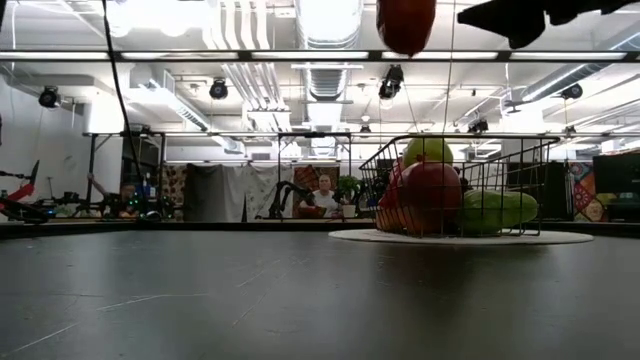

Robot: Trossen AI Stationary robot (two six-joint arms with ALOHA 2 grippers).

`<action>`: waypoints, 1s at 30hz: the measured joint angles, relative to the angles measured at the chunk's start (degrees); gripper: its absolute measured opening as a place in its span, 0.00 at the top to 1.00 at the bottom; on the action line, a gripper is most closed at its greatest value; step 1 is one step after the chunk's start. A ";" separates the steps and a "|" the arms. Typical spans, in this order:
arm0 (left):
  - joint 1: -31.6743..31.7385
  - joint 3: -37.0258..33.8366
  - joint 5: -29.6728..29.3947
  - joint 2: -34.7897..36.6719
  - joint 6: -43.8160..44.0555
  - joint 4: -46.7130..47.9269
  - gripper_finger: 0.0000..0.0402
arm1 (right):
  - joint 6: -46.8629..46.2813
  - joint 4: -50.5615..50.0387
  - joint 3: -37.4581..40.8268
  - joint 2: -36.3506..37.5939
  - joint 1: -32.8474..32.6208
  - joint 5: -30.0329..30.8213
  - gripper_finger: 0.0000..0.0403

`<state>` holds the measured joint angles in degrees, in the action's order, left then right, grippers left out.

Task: Build produce basket
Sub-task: Put the orange mango into the wire basket

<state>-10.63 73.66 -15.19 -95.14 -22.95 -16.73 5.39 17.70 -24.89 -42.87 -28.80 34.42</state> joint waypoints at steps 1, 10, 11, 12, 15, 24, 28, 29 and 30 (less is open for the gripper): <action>0.15 -0.63 -0.02 0.52 0.02 -0.78 0.50 | 0.00 -0.10 -0.45 -1.02 0.22 0.25 0.28; 0.81 -3.21 0.19 1.17 -0.16 -7.01 0.50 | 1.62 1.00 -5.95 -7.37 2.98 0.03 0.29; 0.83 -3.21 0.19 1.17 -0.18 -7.27 0.50 | 2.09 1.06 -6.54 -8.06 3.40 -0.25 0.30; 0.92 -3.21 0.19 1.17 -0.18 -7.26 0.50 | 2.63 0.96 -7.00 -8.62 3.71 -0.34 0.30; 1.01 -3.21 0.19 1.17 -0.21 -7.32 0.50 | 3.42 1.11 -8.43 -10.22 4.74 -0.39 0.32; 1.42 -3.21 0.17 1.10 -0.58 -8.19 0.50 | 5.21 0.99 -11.49 -13.75 7.36 -0.34 0.42; 1.42 -3.21 0.17 1.10 -0.68 -8.13 0.50 | 5.95 0.98 -11.54 -13.84 7.57 -0.45 0.54; 1.42 -3.21 0.19 1.10 -0.64 -8.13 0.50 | 6.00 0.96 -11.54 -13.83 7.57 -0.48 0.57; 1.42 -3.21 0.19 1.10 -0.60 -8.10 0.50 | 6.03 0.93 -11.54 -13.82 7.57 -0.48 0.60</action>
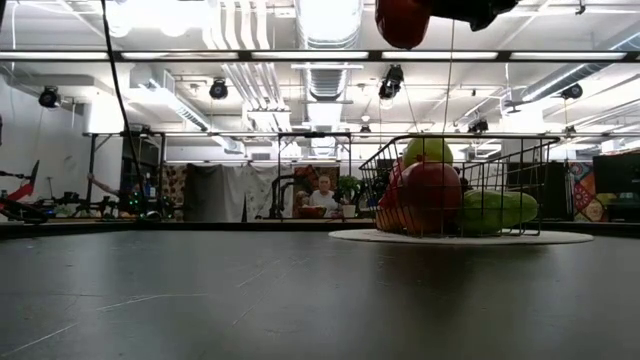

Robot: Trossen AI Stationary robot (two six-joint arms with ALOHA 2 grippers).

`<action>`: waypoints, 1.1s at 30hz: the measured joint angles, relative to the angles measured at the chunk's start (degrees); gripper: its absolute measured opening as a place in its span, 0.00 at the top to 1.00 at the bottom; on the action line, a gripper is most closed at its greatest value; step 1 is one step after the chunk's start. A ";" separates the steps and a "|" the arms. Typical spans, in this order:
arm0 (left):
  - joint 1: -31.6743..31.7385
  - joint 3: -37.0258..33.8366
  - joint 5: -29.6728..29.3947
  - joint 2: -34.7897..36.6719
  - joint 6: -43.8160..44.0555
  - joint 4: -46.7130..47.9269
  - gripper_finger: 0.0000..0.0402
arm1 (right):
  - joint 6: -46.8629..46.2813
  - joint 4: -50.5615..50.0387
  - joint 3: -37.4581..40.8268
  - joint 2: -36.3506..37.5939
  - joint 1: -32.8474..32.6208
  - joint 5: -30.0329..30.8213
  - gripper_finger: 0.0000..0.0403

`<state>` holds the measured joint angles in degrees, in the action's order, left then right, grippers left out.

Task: Build produce basket
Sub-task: Put the orange mango into the wire basket

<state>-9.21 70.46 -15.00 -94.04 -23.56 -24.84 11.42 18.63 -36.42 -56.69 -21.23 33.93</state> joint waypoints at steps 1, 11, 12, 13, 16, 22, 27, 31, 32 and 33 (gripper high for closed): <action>-0.01 0.00 0.00 0.00 0.01 0.12 0.50 | 0.02 -0.05 0.00 0.00 0.00 0.00 0.60; 0.00 0.00 -0.81 -0.11 0.26 1.69 0.29 | -1.03 -1.06 0.00 0.02 0.19 0.22 0.60; 0.00 0.00 -1.68 -0.07 -0.07 2.21 0.27 | -1.41 -1.54 0.00 0.11 0.28 0.20 0.60; 0.00 0.00 -2.39 0.05 -0.83 3.13 0.25 | -1.92 -2.24 0.00 0.28 0.30 0.26 0.60; 0.00 -0.04 -3.52 1.15 -2.57 7.09 0.21 | -4.46 -5.95 -0.36 0.93 0.92 0.29 0.60; 0.00 -0.07 -3.56 4.32 -2.66 13.01 0.19 | -12.11 -21.49 -5.29 1.46 3.36 0.29 0.60; -0.05 -0.77 -3.69 6.85 -2.38 15.92 0.19 | -18.70 -36.05 -10.33 1.20 6.68 0.11 0.60; -0.17 -3.38 -3.82 9.00 -2.19 15.90 0.19 | -25.79 -49.43 -14.71 1.09 10.66 -1.37 0.60; -0.17 -4.26 -3.92 9.59 -1.69 16.30 0.19 | -27.63 -52.53 -15.74 1.08 11.95 -2.38 0.60; -0.17 -4.78 -3.95 9.92 -0.77 16.33 0.19 | -29.26 -55.17 -16.68 1.07 13.28 -3.62 0.60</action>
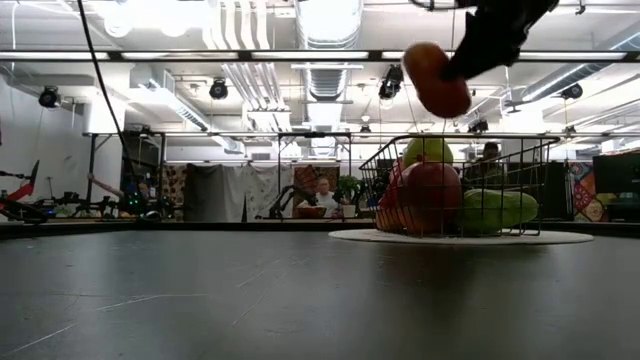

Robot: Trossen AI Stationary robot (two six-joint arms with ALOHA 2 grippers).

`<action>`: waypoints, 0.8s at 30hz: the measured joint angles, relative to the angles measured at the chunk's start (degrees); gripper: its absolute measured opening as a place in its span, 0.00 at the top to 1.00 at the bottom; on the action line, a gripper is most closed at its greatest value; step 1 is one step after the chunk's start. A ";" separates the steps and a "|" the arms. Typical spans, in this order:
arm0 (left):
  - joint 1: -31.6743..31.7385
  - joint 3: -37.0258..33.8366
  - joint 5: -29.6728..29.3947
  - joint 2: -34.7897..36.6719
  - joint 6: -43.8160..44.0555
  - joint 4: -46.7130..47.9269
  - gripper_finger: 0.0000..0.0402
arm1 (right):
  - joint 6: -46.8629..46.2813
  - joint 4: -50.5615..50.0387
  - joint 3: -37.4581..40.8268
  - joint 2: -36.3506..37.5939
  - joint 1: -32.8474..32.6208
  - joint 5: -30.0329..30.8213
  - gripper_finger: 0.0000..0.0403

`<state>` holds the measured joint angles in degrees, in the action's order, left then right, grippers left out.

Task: Build produce basket
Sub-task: Put the orange mango into the wire basket

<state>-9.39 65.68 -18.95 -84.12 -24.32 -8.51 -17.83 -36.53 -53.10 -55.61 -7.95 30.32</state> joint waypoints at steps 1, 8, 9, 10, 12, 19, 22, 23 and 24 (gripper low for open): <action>0.00 -0.40 -0.01 0.44 0.84 -0.47 0.19 | -1.48 -2.34 -0.83 0.02 1.40 -1.33 0.60; 0.00 -5.31 -0.68 3.23 3.46 -3.54 0.19 | -6.82 -14.37 -4.81 0.00 11.19 -10.08 0.60; 0.00 -6.00 -0.70 3.60 3.85 -4.03 0.19 | -7.98 -16.03 -5.12 0.00 12.54 -10.88 0.60; 0.00 -6.66 -0.84 4.10 4.35 -4.55 0.19 | -9.20 -17.68 -5.37 0.00 13.78 -11.31 0.60; 0.00 -7.67 -1.23 5.06 4.56 -5.97 0.19 | -11.46 -20.72 -5.72 0.00 15.93 -11.26 0.60; 0.00 -8.79 -1.44 6.71 4.78 -6.28 0.19 | -17.44 -24.68 -4.78 0.00 18.98 -11.25 0.60; -0.03 -9.65 -1.47 7.31 4.51 -6.28 0.19 | -19.11 -24.52 -4.70 -0.38 19.00 -11.30 0.50; -0.04 -10.10 -1.47 7.38 4.51 -6.26 0.19 | -19.09 -24.54 -4.68 -0.48 19.00 -11.30 0.47; -0.04 -10.63 -1.47 7.49 4.51 -6.44 0.19 | -19.09 -24.56 -4.68 -0.69 19.00 -11.30 0.43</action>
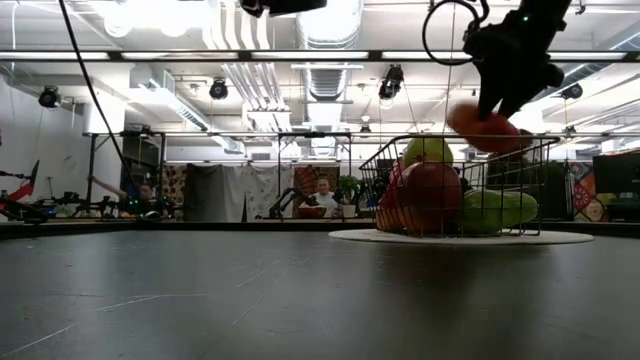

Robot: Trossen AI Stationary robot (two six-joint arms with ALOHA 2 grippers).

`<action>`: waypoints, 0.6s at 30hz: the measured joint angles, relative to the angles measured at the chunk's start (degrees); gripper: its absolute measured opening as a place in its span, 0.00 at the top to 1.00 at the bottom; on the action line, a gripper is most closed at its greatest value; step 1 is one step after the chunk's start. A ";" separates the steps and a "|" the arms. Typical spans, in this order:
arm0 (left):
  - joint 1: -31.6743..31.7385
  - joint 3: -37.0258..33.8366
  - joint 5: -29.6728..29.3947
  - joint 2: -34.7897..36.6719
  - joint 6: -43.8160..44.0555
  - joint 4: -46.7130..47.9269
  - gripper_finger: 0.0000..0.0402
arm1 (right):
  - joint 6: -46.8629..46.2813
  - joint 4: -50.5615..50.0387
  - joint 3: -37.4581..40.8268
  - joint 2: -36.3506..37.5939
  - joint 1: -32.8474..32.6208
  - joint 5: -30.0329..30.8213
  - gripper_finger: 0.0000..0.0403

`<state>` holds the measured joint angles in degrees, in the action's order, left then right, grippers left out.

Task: Build produce basket
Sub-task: Put the orange mango into the wire basket, then return to Home Position

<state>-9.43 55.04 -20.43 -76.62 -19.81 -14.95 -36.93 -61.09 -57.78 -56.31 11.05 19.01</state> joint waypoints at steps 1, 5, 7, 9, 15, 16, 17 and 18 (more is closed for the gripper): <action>0.00 -0.70 0.00 0.23 0.00 -0.58 0.19 | 0.00 0.04 0.00 -0.13 0.00 0.01 0.39; 0.00 -2.63 0.00 1.75 0.05 -2.19 0.19 | 0.00 0.26 0.00 -0.16 0.00 0.01 0.28; 0.00 -3.25 -0.02 2.47 0.41 -2.32 0.19 | 0.02 0.13 -0.08 -0.16 0.01 0.00 0.26; 0.00 -4.03 -0.01 3.35 1.32 -2.54 0.19 | 0.47 -0.14 -0.81 -0.16 0.02 -0.02 0.25; -0.19 -5.82 -0.03 5.16 4.41 -2.44 0.19 | 3.88 -0.14 -4.78 -0.16 -0.02 -0.01 0.28; -0.41 -6.07 -0.02 5.59 4.45 -1.20 0.19 | 5.37 -0.08 -5.49 -0.14 -0.02 -0.03 0.29; -0.56 -6.14 -0.04 6.15 4.39 0.63 0.19 | 7.05 0.08 -6.07 -0.06 -0.24 0.00 0.29; -0.65 -6.16 -0.02 6.82 4.29 2.60 0.19 | 8.69 0.51 -6.44 0.02 -0.72 0.12 0.30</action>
<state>-10.08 48.88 -20.45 -69.80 -15.52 -12.35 -28.24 -60.58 -64.22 -56.29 10.33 19.13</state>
